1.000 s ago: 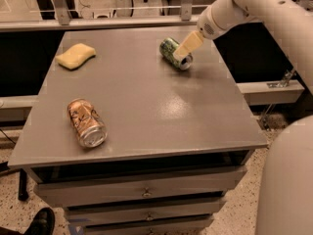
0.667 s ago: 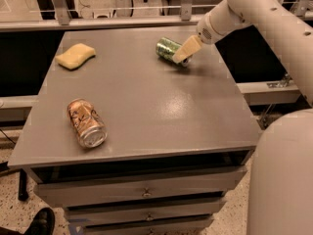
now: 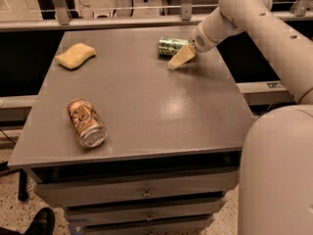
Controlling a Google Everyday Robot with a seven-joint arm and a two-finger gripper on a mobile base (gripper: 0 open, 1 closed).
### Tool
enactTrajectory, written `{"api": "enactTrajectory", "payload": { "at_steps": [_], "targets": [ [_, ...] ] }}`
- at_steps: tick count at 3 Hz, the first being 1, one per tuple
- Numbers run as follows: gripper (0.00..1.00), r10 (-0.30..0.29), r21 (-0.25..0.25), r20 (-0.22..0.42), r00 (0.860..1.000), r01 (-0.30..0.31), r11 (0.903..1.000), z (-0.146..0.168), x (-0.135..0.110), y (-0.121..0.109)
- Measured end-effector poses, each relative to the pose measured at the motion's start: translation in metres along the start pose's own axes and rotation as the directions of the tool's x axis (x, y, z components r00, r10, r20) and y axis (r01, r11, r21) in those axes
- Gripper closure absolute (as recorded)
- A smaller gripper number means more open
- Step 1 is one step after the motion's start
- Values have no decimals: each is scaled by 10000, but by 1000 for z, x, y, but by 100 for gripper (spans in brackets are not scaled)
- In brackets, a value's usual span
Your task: Move green can near orange can
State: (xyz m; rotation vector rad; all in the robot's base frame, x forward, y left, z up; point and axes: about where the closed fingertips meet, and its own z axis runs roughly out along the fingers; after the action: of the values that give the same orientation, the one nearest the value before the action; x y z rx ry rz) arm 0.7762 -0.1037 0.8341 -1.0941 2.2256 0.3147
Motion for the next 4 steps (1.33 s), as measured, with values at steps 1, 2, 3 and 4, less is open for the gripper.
{"api": "enactTrajectory", "payload": {
  "at_steps": [1,2,3,4],
  "targets": [
    [42,-11,-420,-48,10000,9,9991,-1,4,13],
    [65,-256,-699,151,9996,266,9972,-13,3,25],
    [89,-529,-800,407,9978,561,9952,-31,0,32],
    [100,-928,-1244,644,9936,1003,9872,-56,6,49]
  ]
}}
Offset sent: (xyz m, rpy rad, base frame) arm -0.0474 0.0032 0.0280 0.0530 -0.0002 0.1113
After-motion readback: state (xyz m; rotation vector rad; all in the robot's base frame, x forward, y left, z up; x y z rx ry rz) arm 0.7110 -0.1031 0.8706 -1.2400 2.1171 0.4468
